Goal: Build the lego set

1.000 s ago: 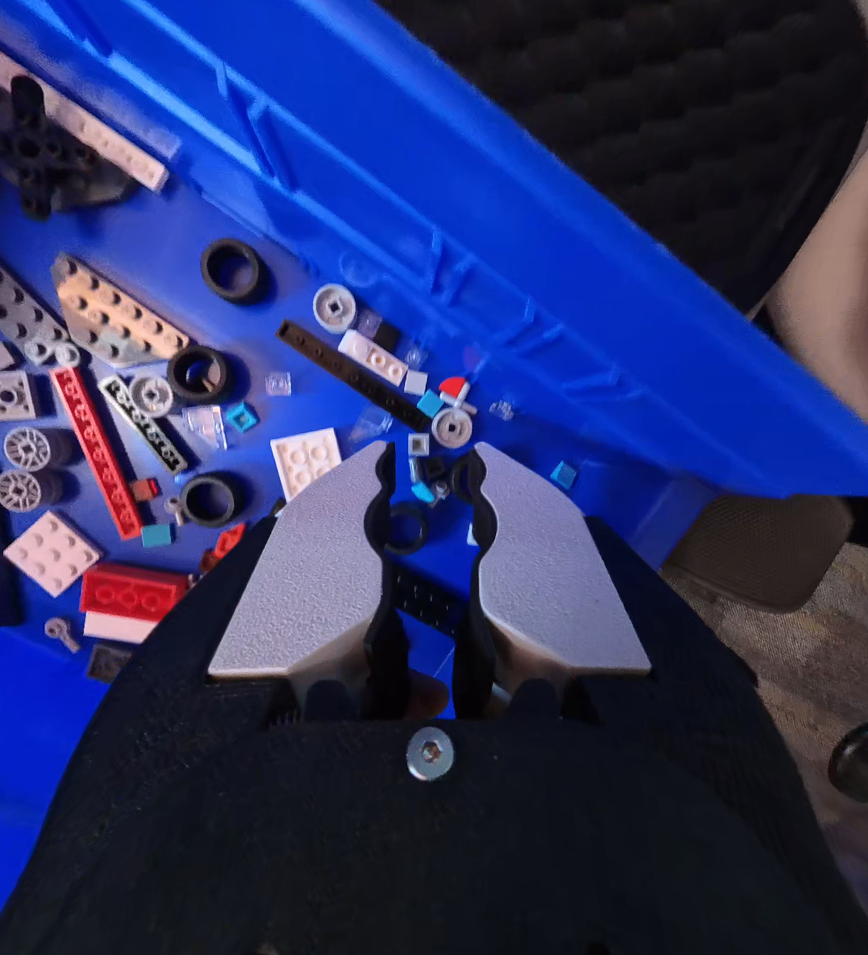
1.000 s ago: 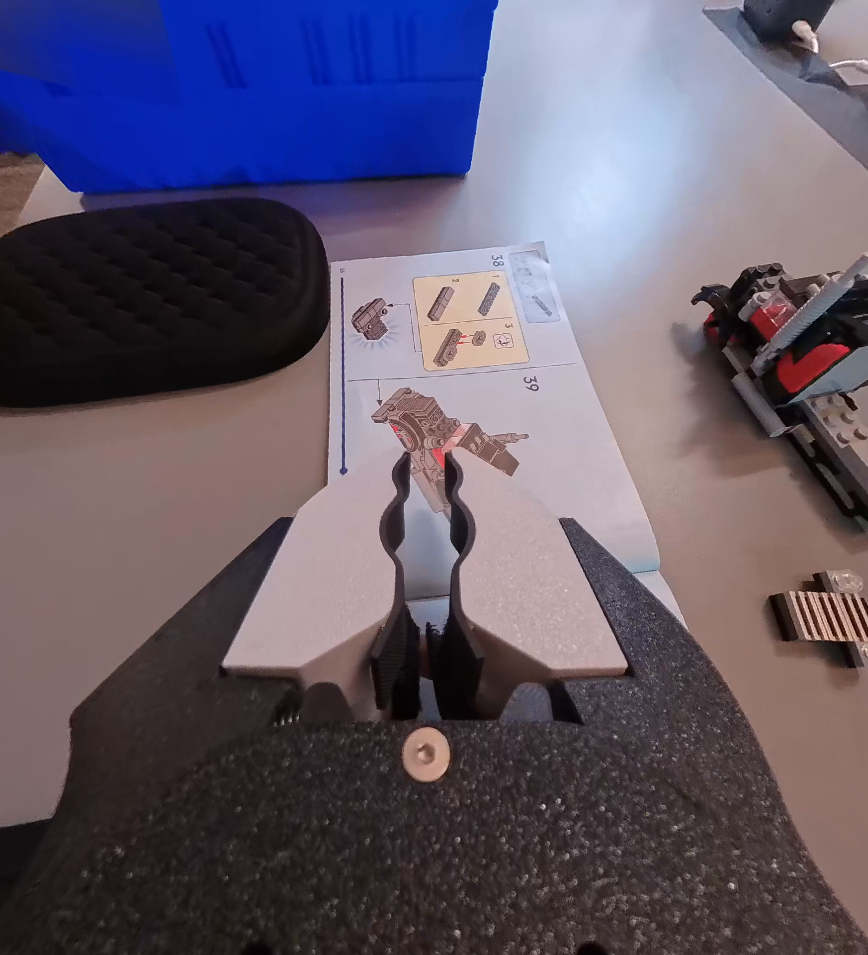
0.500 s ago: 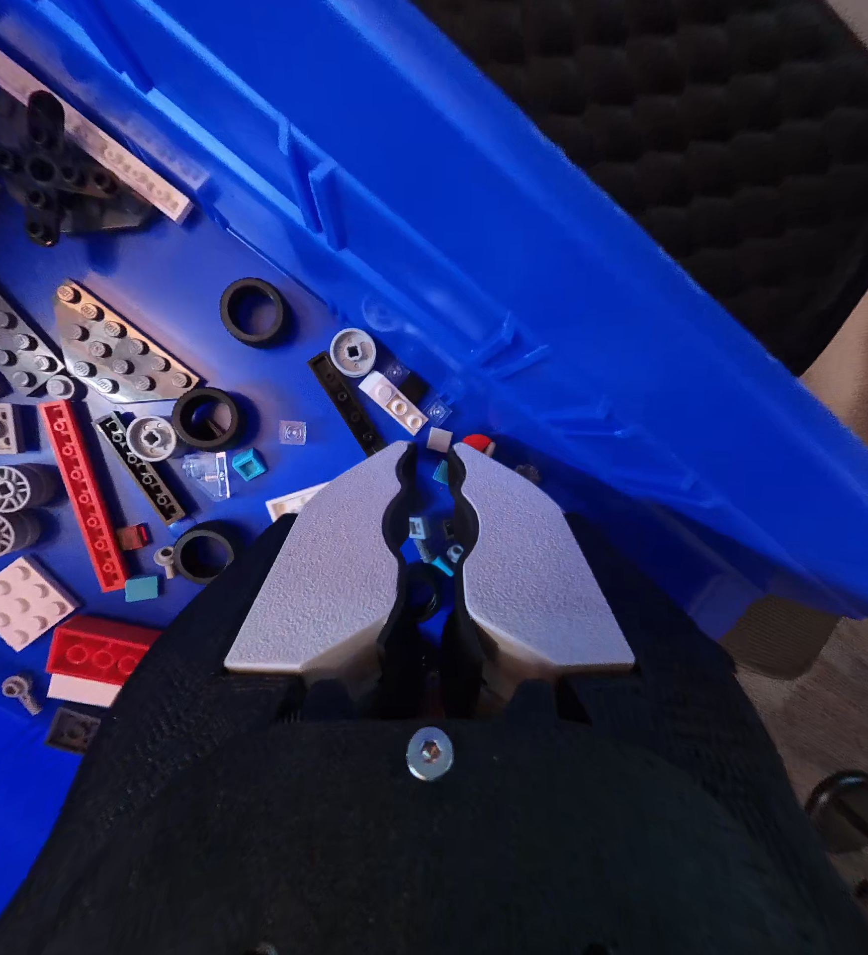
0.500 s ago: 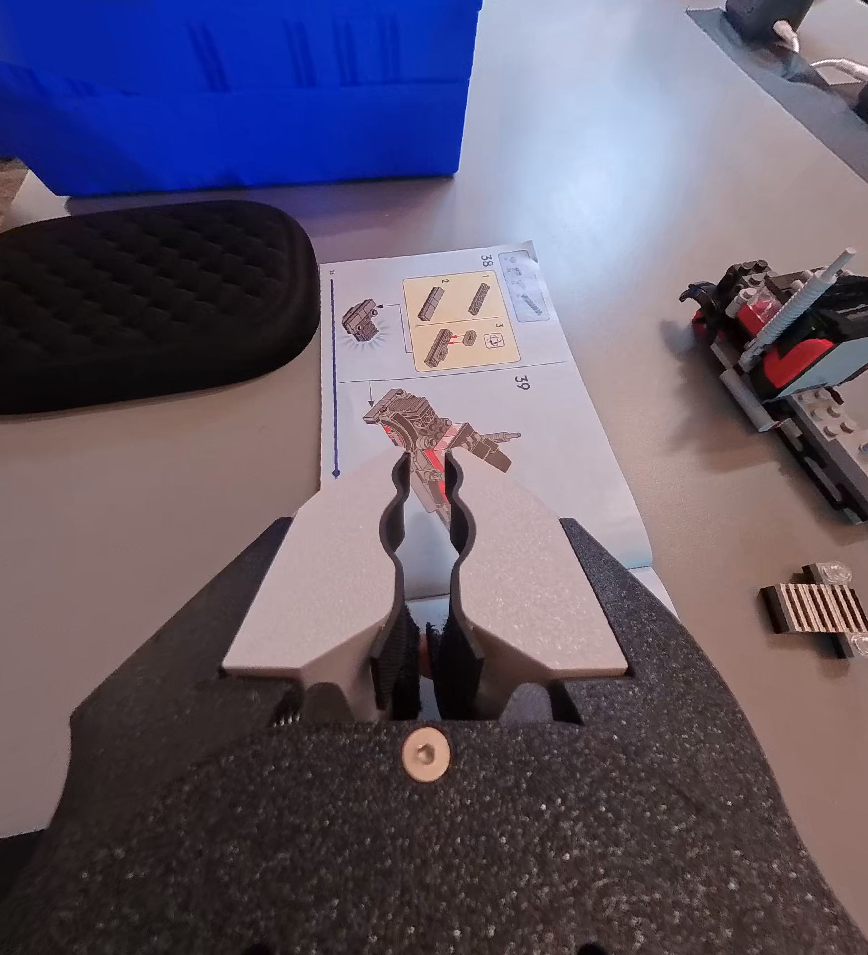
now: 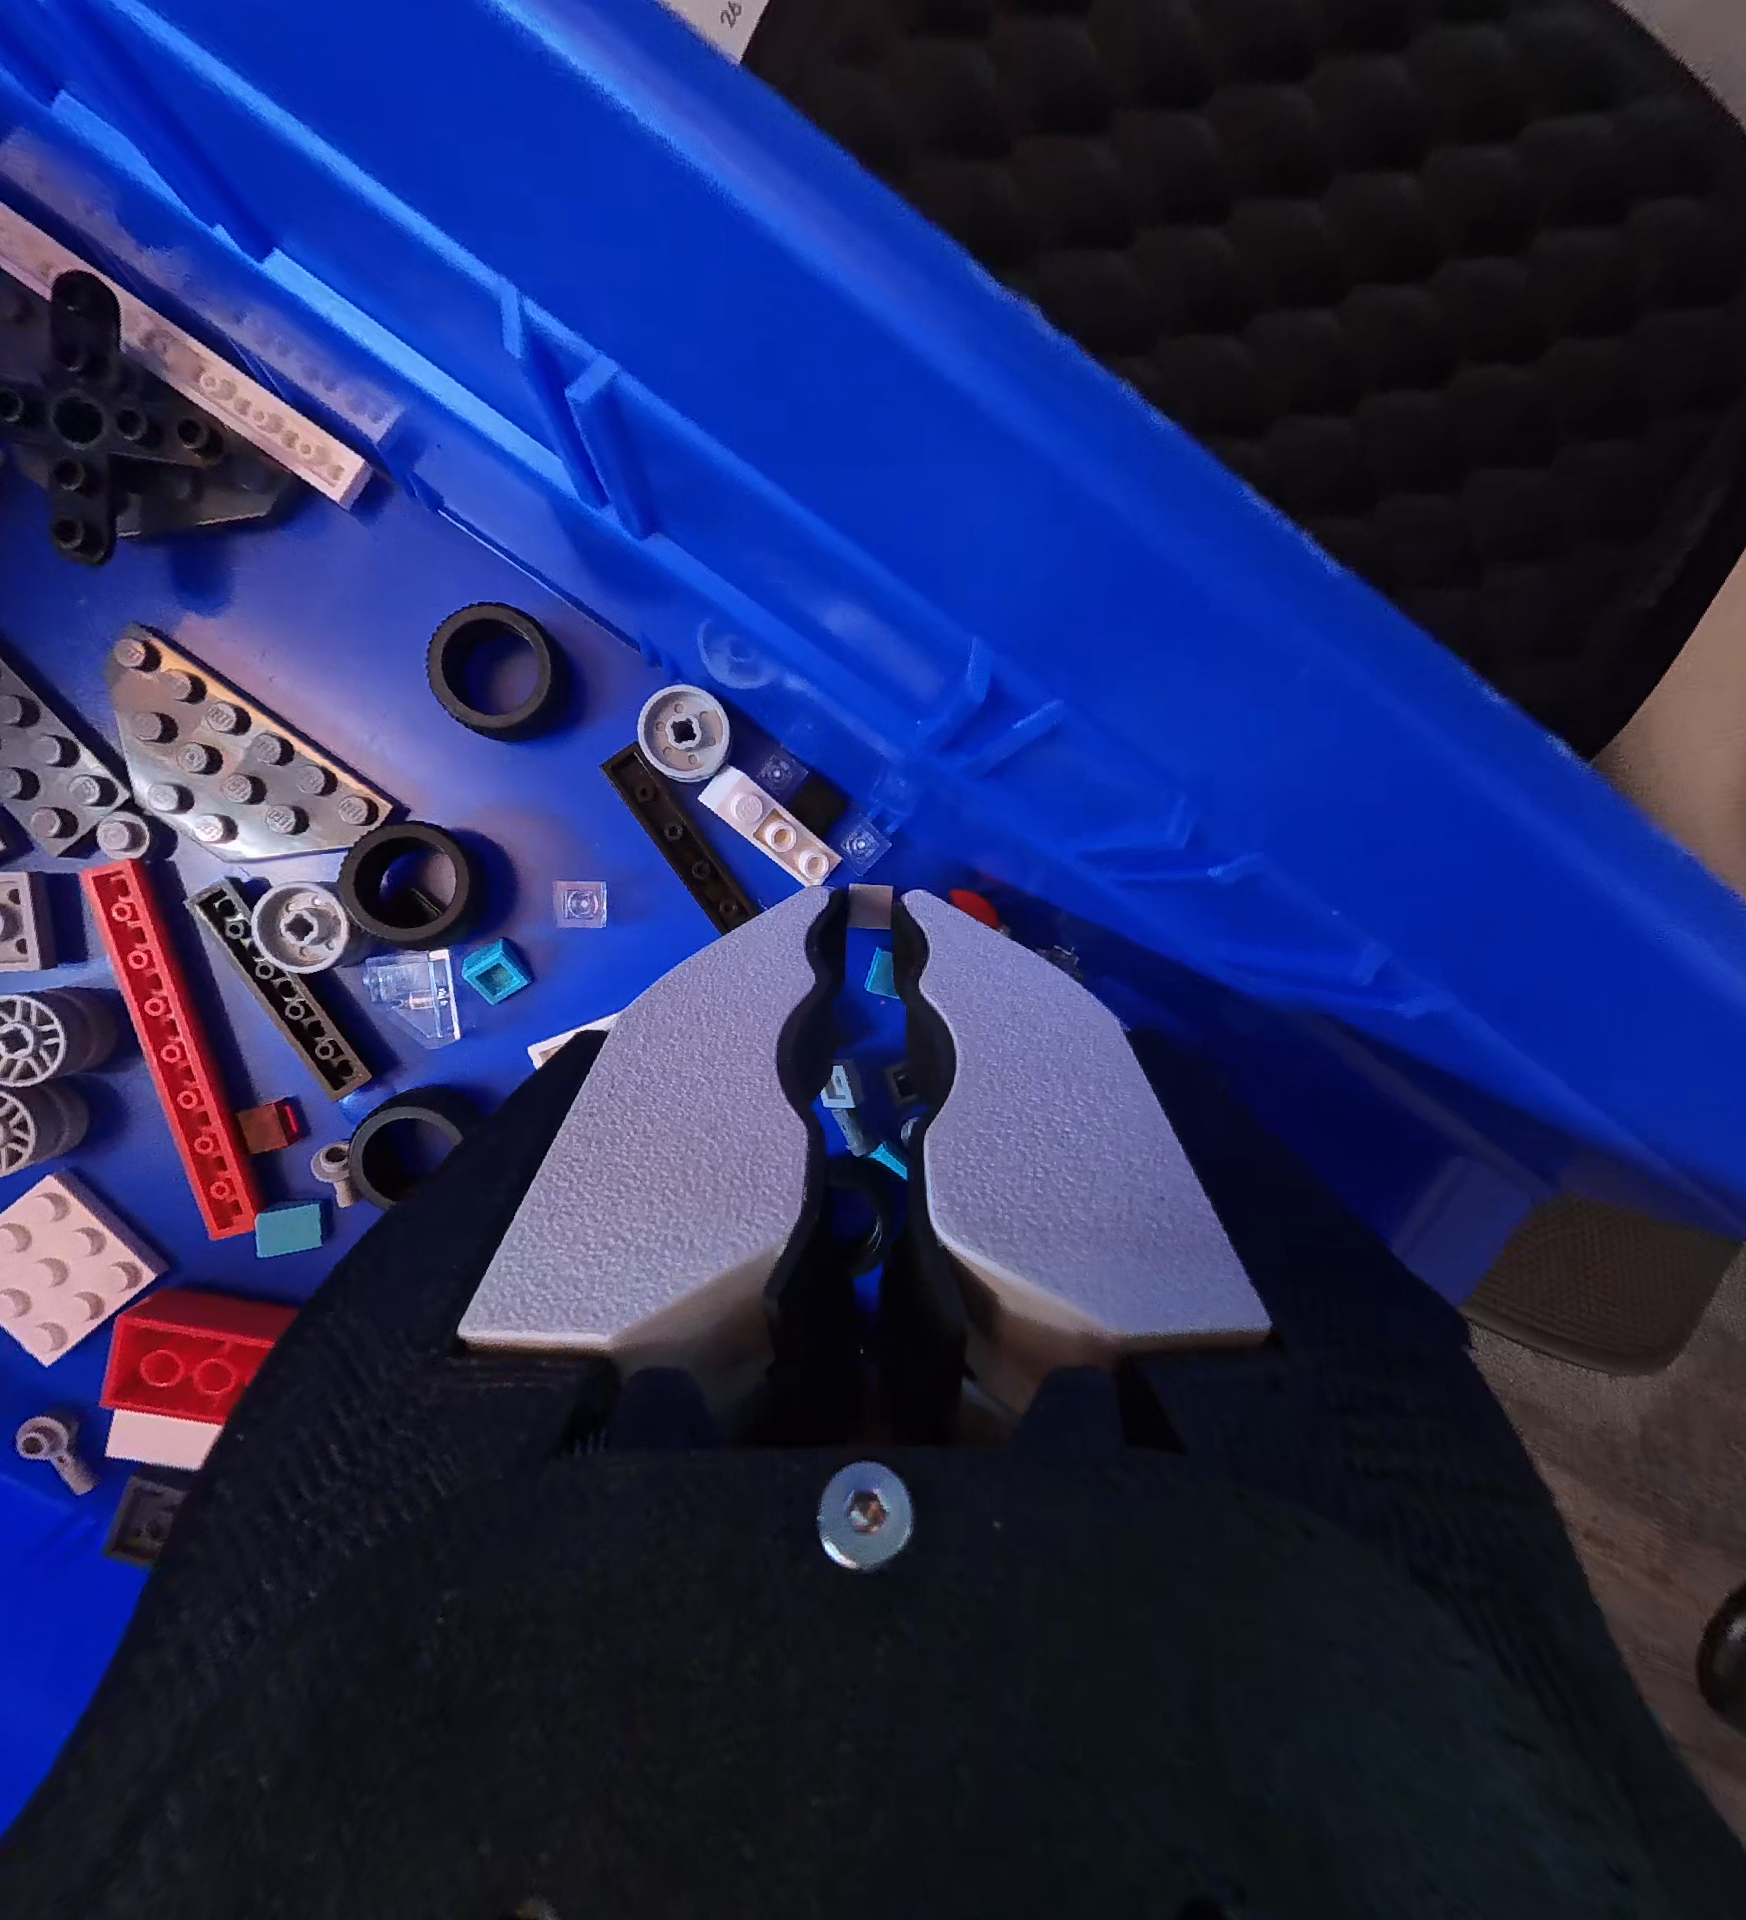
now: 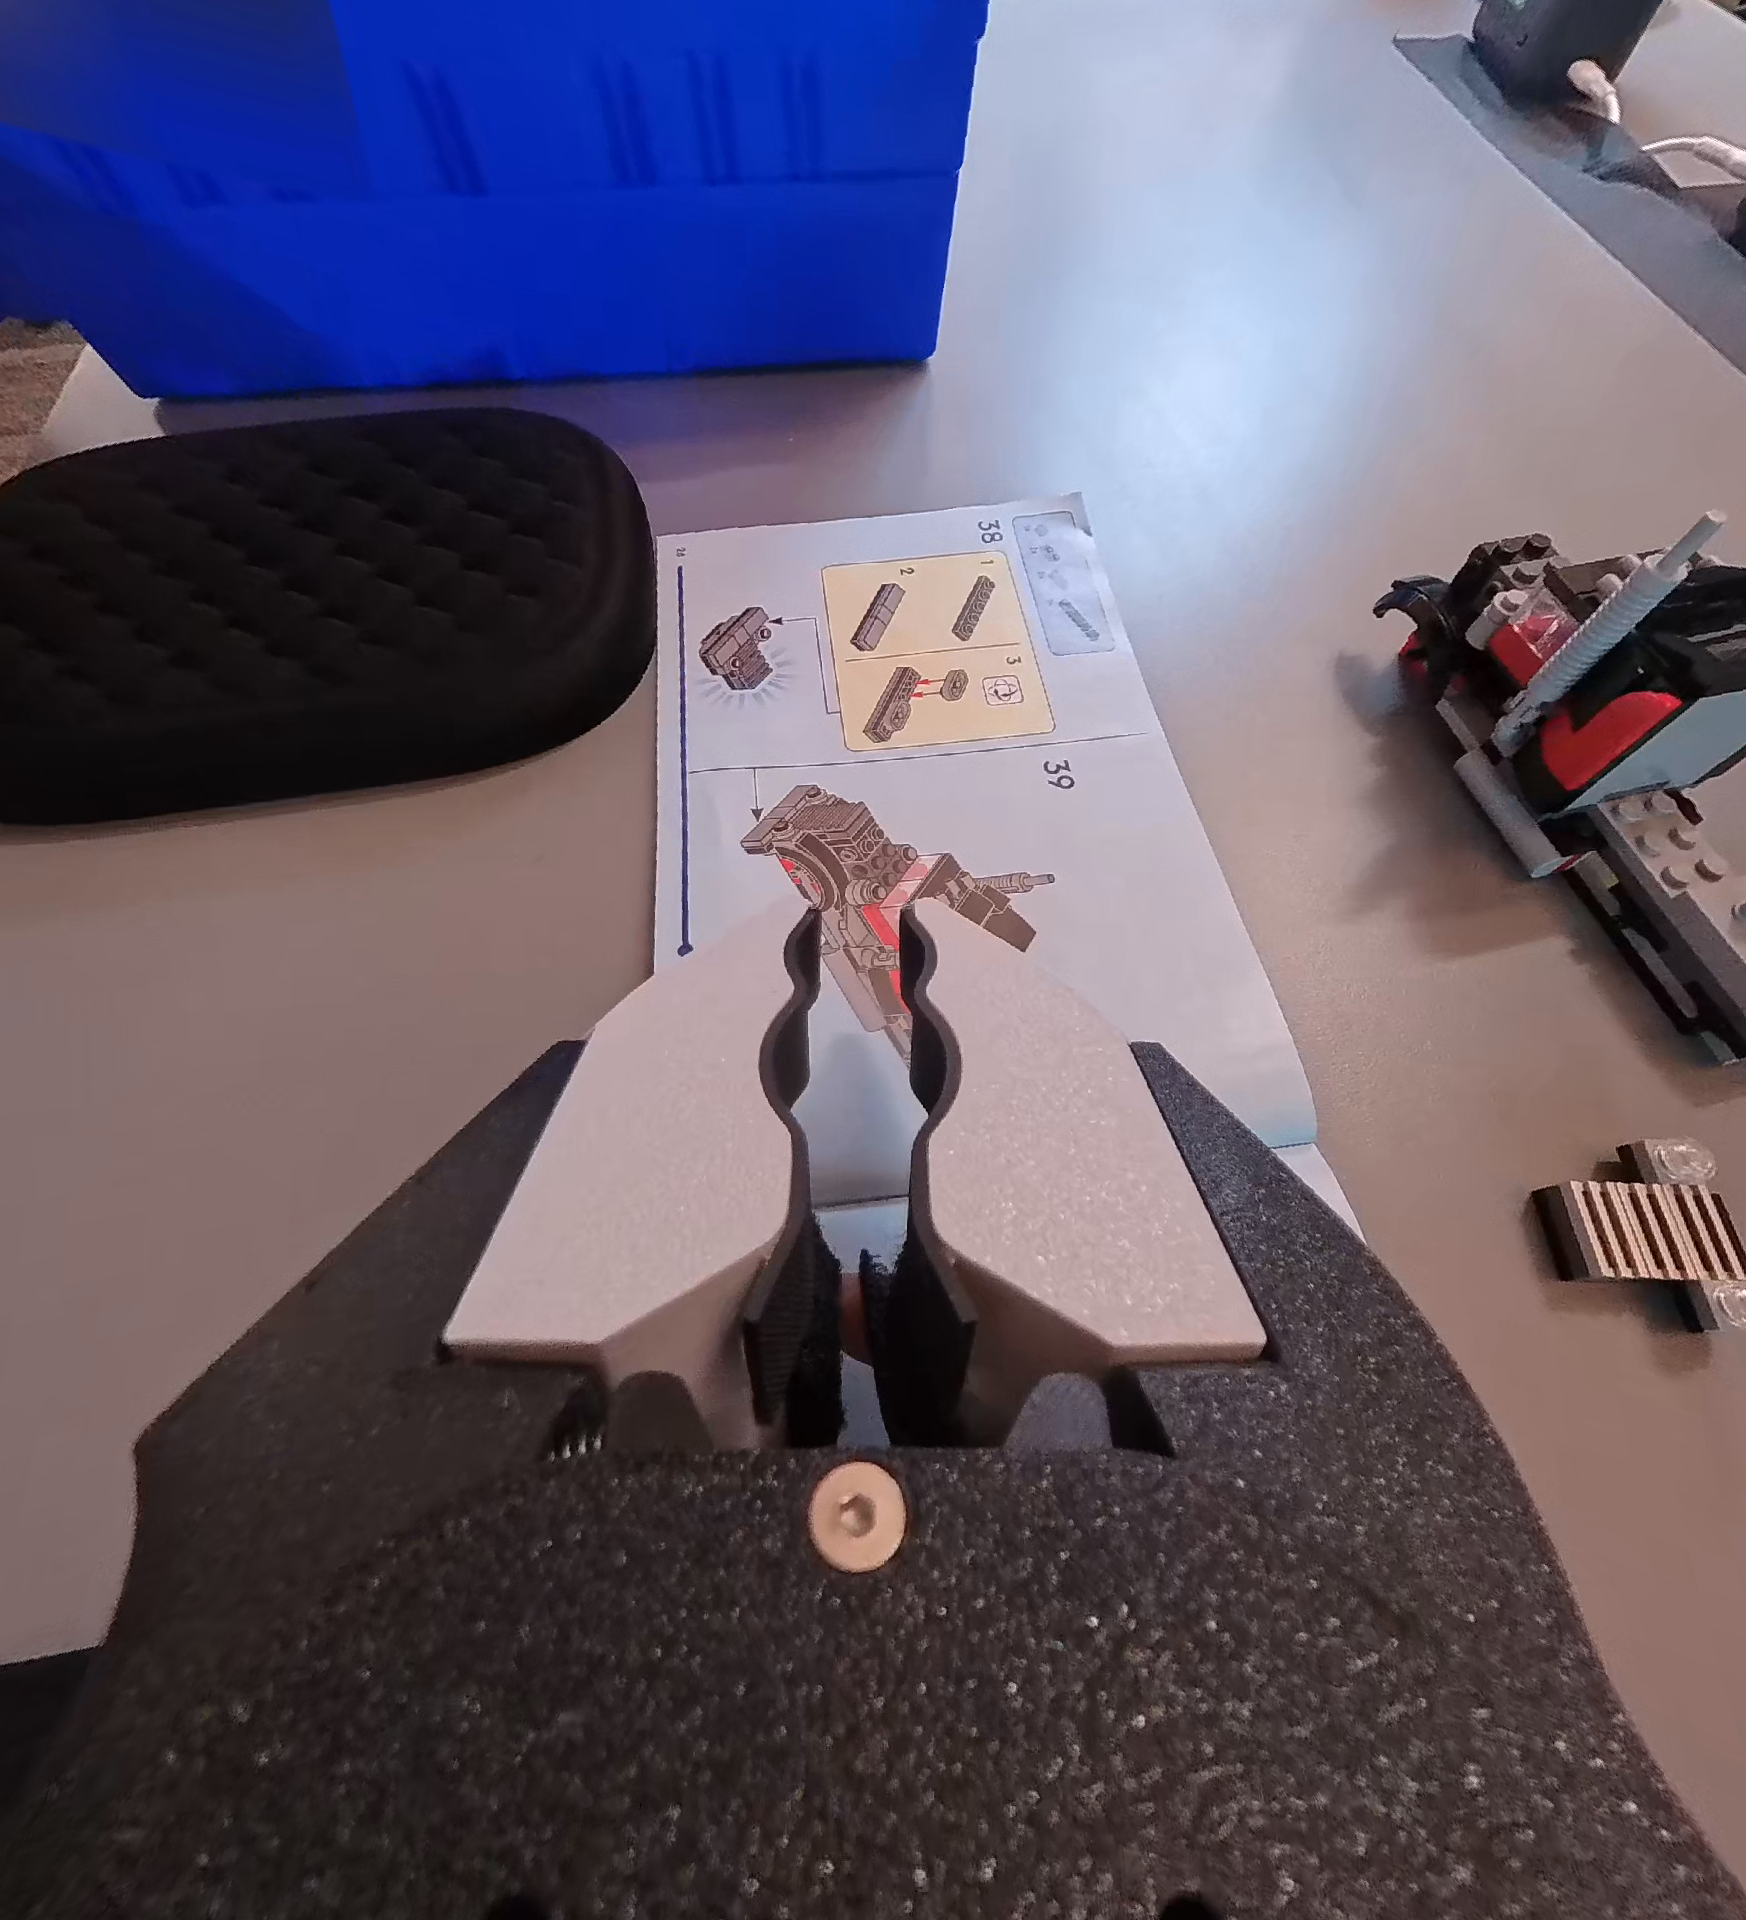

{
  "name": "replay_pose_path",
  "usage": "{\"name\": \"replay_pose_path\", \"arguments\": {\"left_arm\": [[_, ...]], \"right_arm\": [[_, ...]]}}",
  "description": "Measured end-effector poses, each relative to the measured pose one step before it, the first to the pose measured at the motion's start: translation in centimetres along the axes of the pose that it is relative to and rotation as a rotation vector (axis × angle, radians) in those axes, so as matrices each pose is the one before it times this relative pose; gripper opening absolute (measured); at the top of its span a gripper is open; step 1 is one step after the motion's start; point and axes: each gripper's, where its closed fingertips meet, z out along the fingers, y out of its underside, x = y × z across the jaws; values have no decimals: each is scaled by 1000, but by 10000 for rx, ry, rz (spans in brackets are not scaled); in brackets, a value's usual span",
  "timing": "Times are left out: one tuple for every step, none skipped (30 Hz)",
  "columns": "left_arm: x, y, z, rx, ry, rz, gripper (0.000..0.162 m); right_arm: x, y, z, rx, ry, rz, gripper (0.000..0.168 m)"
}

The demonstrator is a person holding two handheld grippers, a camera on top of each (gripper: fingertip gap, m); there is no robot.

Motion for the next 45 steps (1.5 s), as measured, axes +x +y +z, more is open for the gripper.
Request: {"name": "replay_pose_path", "arguments": {"left_arm": [[-41,6,-31,57,8,-57,9],[-204,106,-111,-31,-121,-78,9],[-304,147,-322,-74,-221,-45,9],[-318,-7,-571,0,-245,-32,9],[-313,-233,-798,102,-231,-64,9],[-302,-435,-965,165,-200,-75,9],[-341,-648,-1027,219,-219,-57,9],[-382,-859,-1031,258,-243,-41,9],[-294,-1085,-975,279,-217,-13,9],[-173,-1316,-853,311,-182,27,9],[14,-1572,-688,360,-141,60,8],[245,-1768,-461,405,-55,72,8],[561,-1866,-159,409,83,65,8],[811,-1802,200,355,203,32,8],[1032,-1560,577,206,309,35,8],[1066,-1223,867,38,312,88,8],[912,-921,1116,-94,208,78,8],[851,-677,1297,-199,163,22,9],[1032,-670,1381,-123,245,29,9],[1166,-851,1403,72,318,-3,8],[1002,-804,1417,115,252,-71,8],[576,-415,1418,-34,24,-77,8],[224,5,1413,-155,-107,-84,9],[180,255,1448,-173,-13,-218,8],[197,533,1488,-254,85,-299,8],[190,714,1439,-310,105,-177,9],[204,556,1285,-202,82,38,9],[282,339,1092,-76,44,220,9],[301,249,858,-79,23,230,9],[174,188,634,-129,-43,204,9],[7,143,444,-158,-140,238,9],[-55,124,314,-161,-139,217,9],[6,112,246,-150,-24,145,9],[72,126,216,-133,78,76,9],[11,127,184,-109,93,3,9],[-43,126,167,-97,80,-39,9],[-17,150,139,-101,93,-44,9],[-26,147,116,-103,69,-37,9],[-55,113,101,-76,34,-26,9],[-18,-34,46,19,49,-23,9],[-18,-40,15,19,44,-21,9],[-30,2,16,-13,21,-24,9],[6,-2,-2,-15,26,-14,9],[38,-9,-8,-9,38,3,11],[60,-14,-2,-9,36,11,13]], "right_arm": [[-15,3,-7,1,-11,-5,15],[-15,-15,-7,9,-12,-6,15],[-30,-12,-17,12,-14,-13,15],[-23,-41,-13,29,-16,-14,15],[-22,-73,-14,51,-14,-4,15],[-23,-86,-37,54,-21,4,15],[-9,-109,-43,58,-13,-2,15],[-27,-136,-78,69,-13,-12,15],[-30,-165,-117,73,-11,-23,15],[-37,-167,-180,62,-2,-39,16],[-29,-190,-223,60,16,-34,16],[-41,-176,-269,57,13,-18,17],[-29,-130,-285,37,15,8,18],[5,-77,-280,13,45,19,18],[64,-48,-266,10,90,9,18],[62,-10,-207,10,85,27,18],[-41,48,-133,5,-1,75,18],[-127,180,-40,-54,-97,125,18],[-108,283,19,-113,-104,149,19],[-71,303,46,-115,-75,105,19],[-64,199,31,-64,-49,33,19],[-43,57,30,8,-20,-8,19],[6,-39,23,53,4,15,19],[49,-24,14,47,1,82,19],[56,72,45,5,-20,138,19],[73,194,72,-47,-16,133,19],[26,234,108,-79,-18,64,19],[-84,225,140,-87,-56,-23,20],[-99,219,127,-92,-45,-75,20],[-35,231,113,-113,-5,-74,20],[-8,213,99,-130,4,-45,20],[-17,154,90,-116,-13,-7,20],[-18,73,54,-66,-9,-6,20],[-14,18,25,-21,6,-22,20],[-1,2,3,-1,12,-20,20],[13,-4,-14,3,18,-11,20],[40,12,-14,-4,27,0,20],[58,22,-8,-8,34,8,20],[64,6,-20,4,31,12,20],[33,-20,-20,21,16,22,20],[38,-14,-7,17,7,24,20],[21,-16,-9,9,5,17,20],[7,8,3,2,1,6,20],[-3,3,6,-7,2,1,20],[1,17,14,-15,1,-1,20]]}}
